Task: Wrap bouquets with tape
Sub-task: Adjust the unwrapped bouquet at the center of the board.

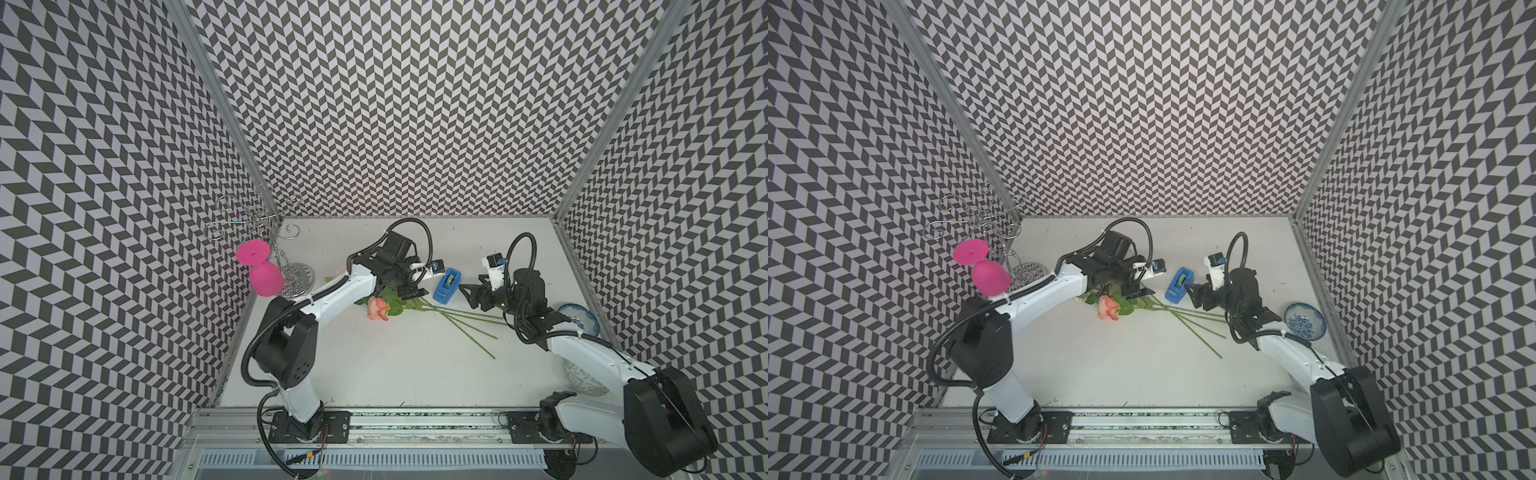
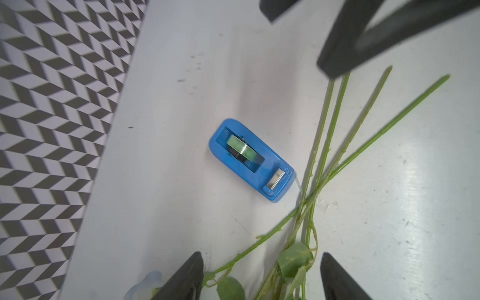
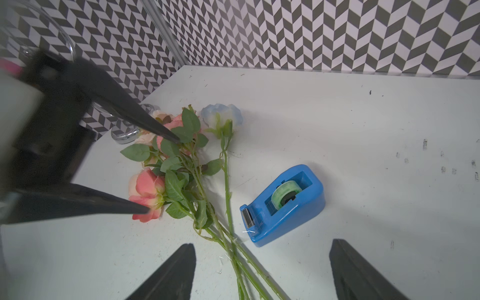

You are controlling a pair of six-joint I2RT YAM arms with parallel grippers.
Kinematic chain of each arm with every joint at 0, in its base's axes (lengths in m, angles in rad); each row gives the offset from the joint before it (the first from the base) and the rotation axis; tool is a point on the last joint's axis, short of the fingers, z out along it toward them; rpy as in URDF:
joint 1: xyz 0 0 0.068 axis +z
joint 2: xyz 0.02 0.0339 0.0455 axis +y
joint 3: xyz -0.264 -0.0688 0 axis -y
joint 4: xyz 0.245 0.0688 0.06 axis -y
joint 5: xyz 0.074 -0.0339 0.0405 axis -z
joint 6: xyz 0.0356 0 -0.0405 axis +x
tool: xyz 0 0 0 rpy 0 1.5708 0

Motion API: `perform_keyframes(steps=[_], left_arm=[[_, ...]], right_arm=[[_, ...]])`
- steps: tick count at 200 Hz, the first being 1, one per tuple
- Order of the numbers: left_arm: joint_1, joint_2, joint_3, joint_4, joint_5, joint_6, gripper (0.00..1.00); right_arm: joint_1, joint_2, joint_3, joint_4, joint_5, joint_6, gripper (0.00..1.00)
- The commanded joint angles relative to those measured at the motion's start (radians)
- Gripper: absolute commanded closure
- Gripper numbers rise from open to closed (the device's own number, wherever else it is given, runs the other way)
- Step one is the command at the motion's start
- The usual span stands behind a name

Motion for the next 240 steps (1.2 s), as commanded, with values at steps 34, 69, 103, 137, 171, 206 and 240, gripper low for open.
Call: perform_keyframes(steps=[34,69,103,137,171,206,240], left_arm=[[-0.062,0.159,0.073,-0.097,-0.129,0.127,0.29],[-0.050,0.217,0.117,-0.173,-0.139,0.119,0.29],[-0.069,0.229,0.088,-0.129,-0.189,0.102,0.29],[-0.071,0.250,0.111,-0.099,-0.200,0.101,0.29],[-0.070,0.310,0.168,-0.179,-0.162,0.090,0.32],[-0.070,0.319,0.162,-0.170,-0.183,0.086,0.35],[-0.069,0.349,0.194,-0.218,-0.183,0.096,0.45]], right_arm=[[-0.013,-0.123,-0.074,0.064,0.006,0.058,0.18],[-0.015,-0.141,-0.070,0.060,0.010,0.038,0.19],[-0.015,-0.132,-0.065,0.065,-0.022,0.034,0.20],[-0.014,-0.125,-0.085,0.089,-0.027,0.044,0.20],[-0.015,-0.124,-0.076,0.068,-0.027,0.031,0.20],[-0.015,-0.136,-0.078,0.060,-0.016,0.030,0.21],[-0.014,-0.139,-0.080,0.057,-0.017,0.036,0.21]])
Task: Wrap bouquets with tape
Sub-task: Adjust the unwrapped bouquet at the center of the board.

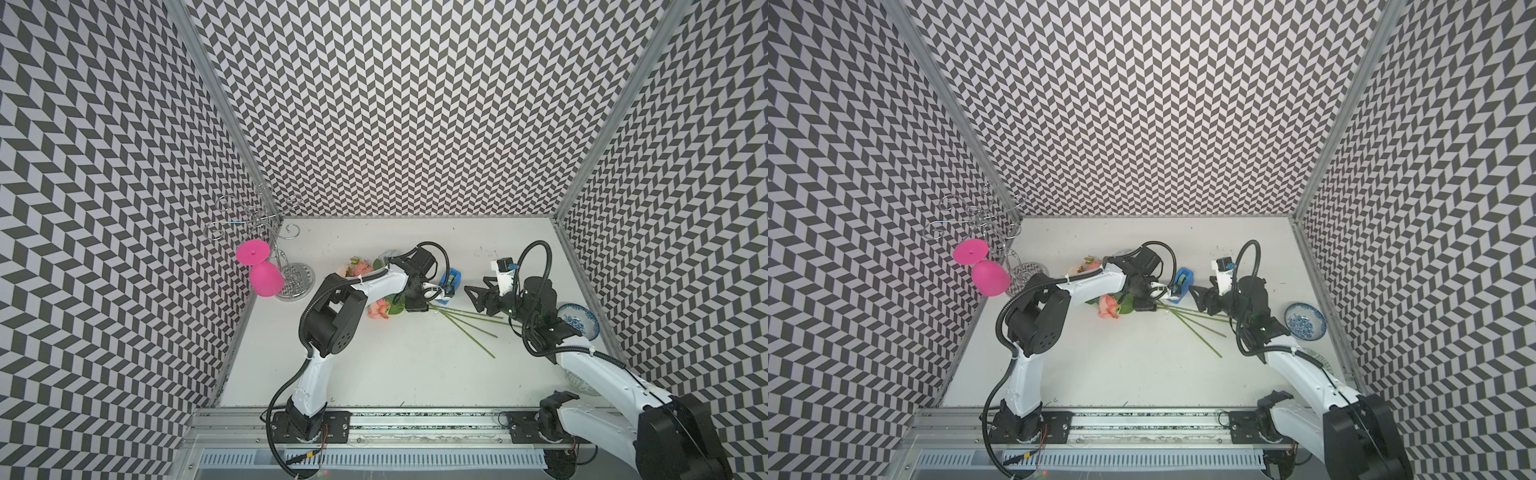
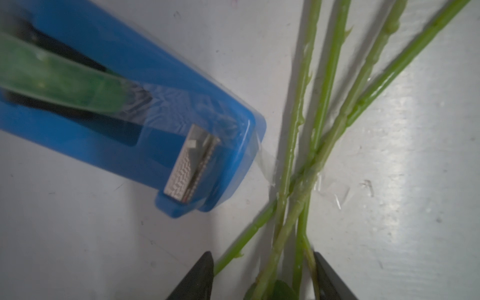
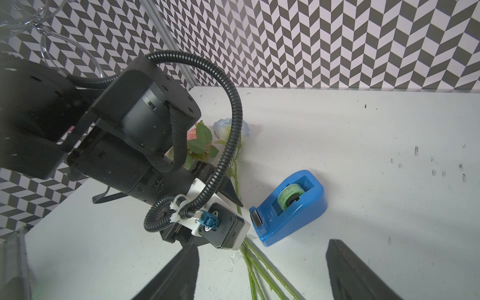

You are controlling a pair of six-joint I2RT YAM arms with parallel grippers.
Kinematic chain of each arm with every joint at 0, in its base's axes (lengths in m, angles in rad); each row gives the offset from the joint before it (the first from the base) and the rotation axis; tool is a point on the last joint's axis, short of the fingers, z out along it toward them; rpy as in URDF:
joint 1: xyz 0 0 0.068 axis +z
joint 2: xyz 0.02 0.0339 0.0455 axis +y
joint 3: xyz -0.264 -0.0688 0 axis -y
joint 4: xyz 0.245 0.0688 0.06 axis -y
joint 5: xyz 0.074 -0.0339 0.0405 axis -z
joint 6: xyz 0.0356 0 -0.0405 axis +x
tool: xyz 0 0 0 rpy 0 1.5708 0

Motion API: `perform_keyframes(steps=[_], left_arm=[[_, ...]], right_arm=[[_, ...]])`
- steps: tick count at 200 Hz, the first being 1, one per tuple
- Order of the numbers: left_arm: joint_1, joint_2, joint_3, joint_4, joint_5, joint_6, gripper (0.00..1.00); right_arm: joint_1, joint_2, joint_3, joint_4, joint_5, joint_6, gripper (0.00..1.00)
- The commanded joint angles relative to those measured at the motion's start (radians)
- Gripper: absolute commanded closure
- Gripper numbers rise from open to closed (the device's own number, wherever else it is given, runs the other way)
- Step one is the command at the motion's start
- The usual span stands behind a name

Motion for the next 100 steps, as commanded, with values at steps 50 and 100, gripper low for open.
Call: perform_keyframes(steps=[50,100], left_arm=[[0.002,0.099,0.055,-0.146,0.038,0.032,0.57],[0.002,0.172,0.083,-0.162,0.043,0.019,0.64]], right_arm=[[-0.007,-0.018,-0.004,0.025,0.001,0.002,0.22],[-0.006,-0.035,-0.006,0.018,-0.011,0.000,0.22]])
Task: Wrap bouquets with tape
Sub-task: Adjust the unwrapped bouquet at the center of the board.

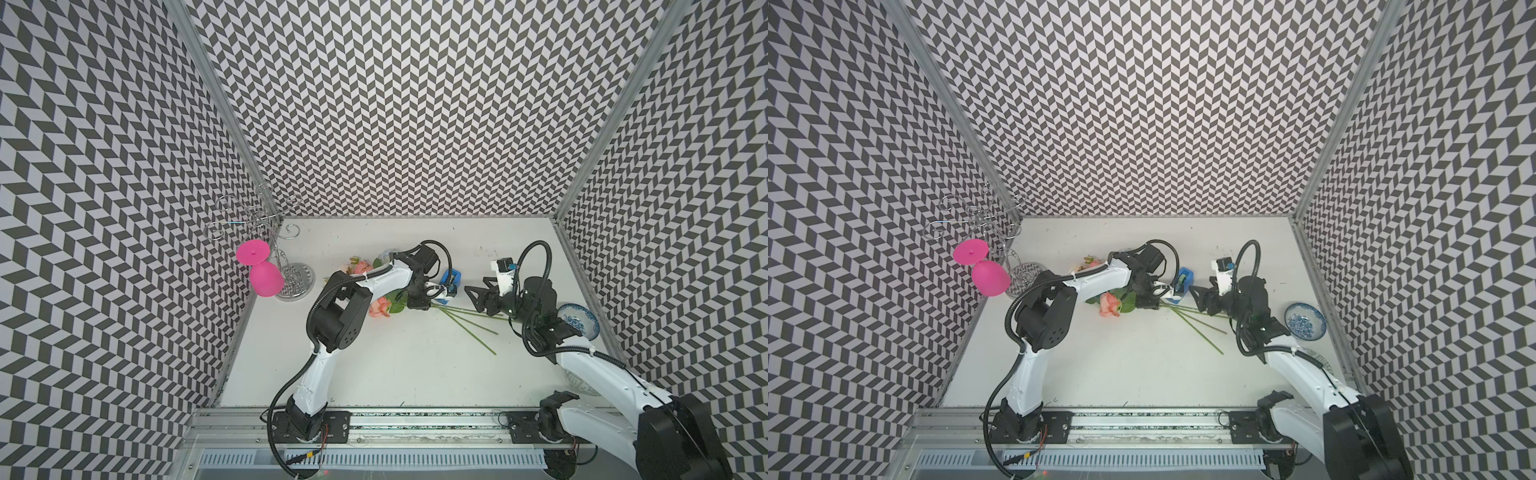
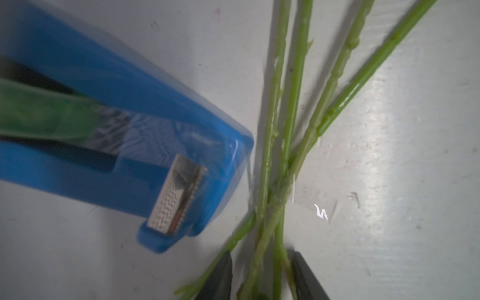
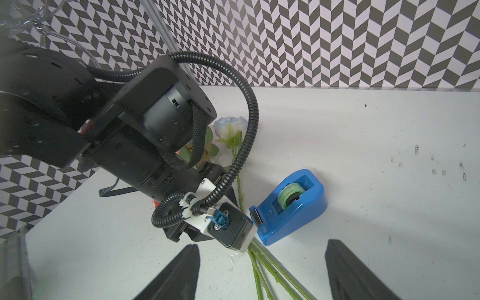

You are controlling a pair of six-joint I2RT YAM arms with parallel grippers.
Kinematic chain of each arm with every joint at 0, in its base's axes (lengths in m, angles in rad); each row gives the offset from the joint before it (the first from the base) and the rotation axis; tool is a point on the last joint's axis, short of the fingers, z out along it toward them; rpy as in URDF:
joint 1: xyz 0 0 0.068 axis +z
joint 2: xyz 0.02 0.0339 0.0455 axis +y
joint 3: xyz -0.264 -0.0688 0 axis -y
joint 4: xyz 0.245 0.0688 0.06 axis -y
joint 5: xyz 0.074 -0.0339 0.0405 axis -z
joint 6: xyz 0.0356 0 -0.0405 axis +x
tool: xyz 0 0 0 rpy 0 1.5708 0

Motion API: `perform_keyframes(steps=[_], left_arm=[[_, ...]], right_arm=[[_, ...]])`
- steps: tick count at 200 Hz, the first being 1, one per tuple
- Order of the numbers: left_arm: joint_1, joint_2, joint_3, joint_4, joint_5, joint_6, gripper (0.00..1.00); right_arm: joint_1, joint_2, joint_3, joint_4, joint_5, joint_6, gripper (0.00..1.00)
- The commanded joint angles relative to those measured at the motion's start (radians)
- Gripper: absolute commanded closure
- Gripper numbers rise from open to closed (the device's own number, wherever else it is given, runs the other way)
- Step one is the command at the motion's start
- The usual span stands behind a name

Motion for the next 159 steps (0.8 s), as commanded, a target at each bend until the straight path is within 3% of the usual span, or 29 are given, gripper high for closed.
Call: perform_keyframes(steps=[1,32,53,92,159], left_arm=[[0.001,0.096,-0.028,-0.053,-0.005,0.011,0.64],[0.010,0.063,-0.079,-0.010,0.003,0.020,0.77],[0.012,0.027,-0.125,0.045,-0.004,0.031,1.00],[0.011,-0.050,-0.185,0.150,-0.001,0.040,1.00],[0.006,-0.162,-0.157,0.175,-0.001,0.095,1.00]], right_arm=[[-0.005,-0.032,-0.007,0.024,-0.010,0.000,0.22],[-0.005,-0.031,-0.013,0.033,-0.009,0.005,0.22],[-0.007,-0.014,-0.019,0.046,-0.013,0.007,0.23],[-0.006,0.027,-0.014,0.045,-0.024,0.009,0.23],[-0.007,0.113,0.040,-0.009,-0.003,0.019,0.24]])
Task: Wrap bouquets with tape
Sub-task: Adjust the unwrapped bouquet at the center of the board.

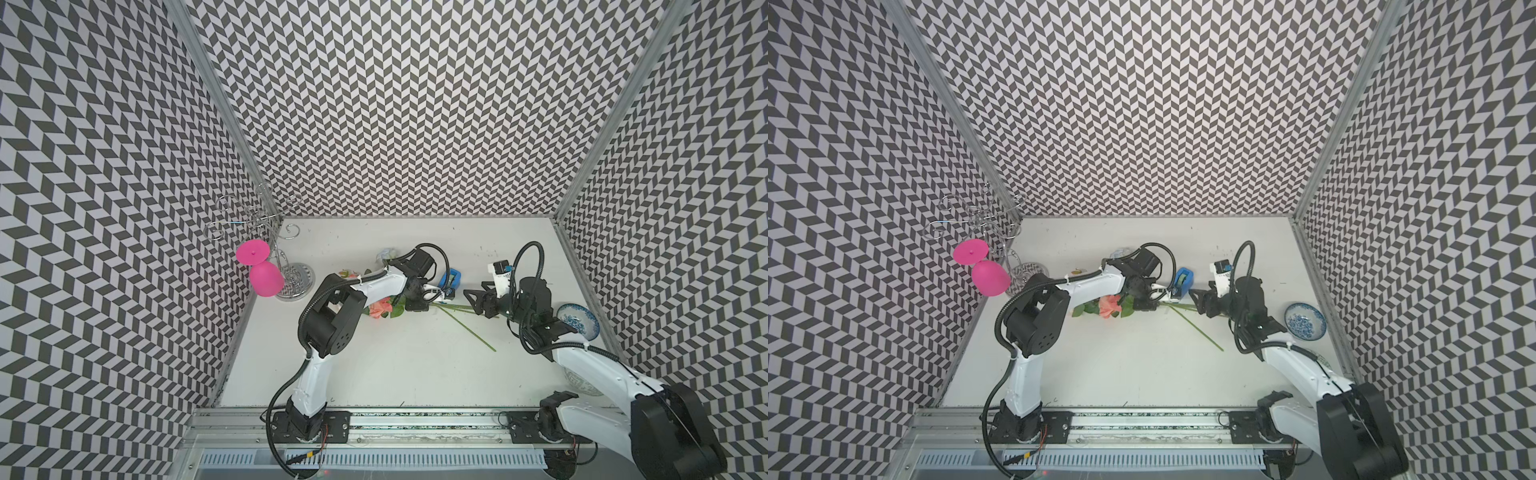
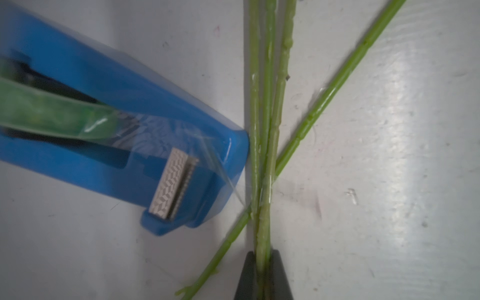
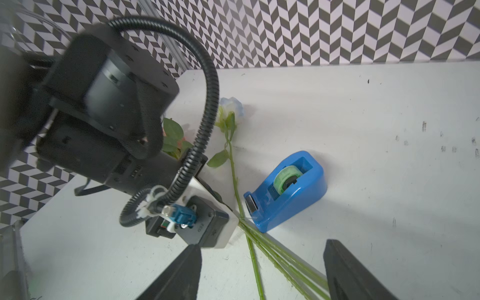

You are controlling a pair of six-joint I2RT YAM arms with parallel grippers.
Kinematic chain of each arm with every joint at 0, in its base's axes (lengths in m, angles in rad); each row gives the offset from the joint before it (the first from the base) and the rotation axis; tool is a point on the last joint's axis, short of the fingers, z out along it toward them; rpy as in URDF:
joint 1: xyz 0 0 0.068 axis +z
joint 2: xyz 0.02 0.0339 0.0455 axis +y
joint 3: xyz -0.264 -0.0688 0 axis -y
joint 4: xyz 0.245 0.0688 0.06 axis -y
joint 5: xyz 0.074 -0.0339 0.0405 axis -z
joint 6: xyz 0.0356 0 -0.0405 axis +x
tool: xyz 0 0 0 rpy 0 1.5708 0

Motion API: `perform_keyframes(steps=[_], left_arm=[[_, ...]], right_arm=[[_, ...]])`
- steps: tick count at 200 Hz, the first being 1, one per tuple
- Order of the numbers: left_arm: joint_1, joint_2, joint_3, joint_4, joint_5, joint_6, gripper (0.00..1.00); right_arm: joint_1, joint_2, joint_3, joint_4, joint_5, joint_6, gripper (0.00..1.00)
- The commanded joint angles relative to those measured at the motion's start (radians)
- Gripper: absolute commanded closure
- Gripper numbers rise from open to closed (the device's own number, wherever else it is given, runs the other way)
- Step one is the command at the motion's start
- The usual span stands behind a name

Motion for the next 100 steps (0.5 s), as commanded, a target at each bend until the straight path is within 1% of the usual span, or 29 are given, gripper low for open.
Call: perform_keyframes(steps=[1,36,56,75,82,100], left_arm=[[0.000,-0.060,0.001,0.005,-0.005,0.048,1.00],[0.000,-0.040,0.010,-0.021,0.013,0.064,1.00],[0.000,-0.058,-0.015,0.016,0.018,0.064,1.00],[-0.006,-0.035,-0.012,0.013,-0.032,0.095,1.00],[-0.006,-0.025,-0.011,0.017,-0.047,0.101,0.96],[-0.007,-0.019,-0.014,0.031,-0.026,0.103,0.78]], right_arm=[[-0.004,0.039,0.041,0.007,-0.005,0.016,0.24],[-0.004,0.073,0.054,0.004,-0.021,0.029,0.26],[-0.003,0.066,0.048,0.012,-0.040,0.004,0.26],[-0.004,0.070,0.059,-0.014,-0.025,-0.026,0.25],[-0.004,0.073,0.060,-0.014,-0.025,-0.028,0.25],[-0.003,0.079,0.058,-0.007,-0.033,-0.021,0.25]])
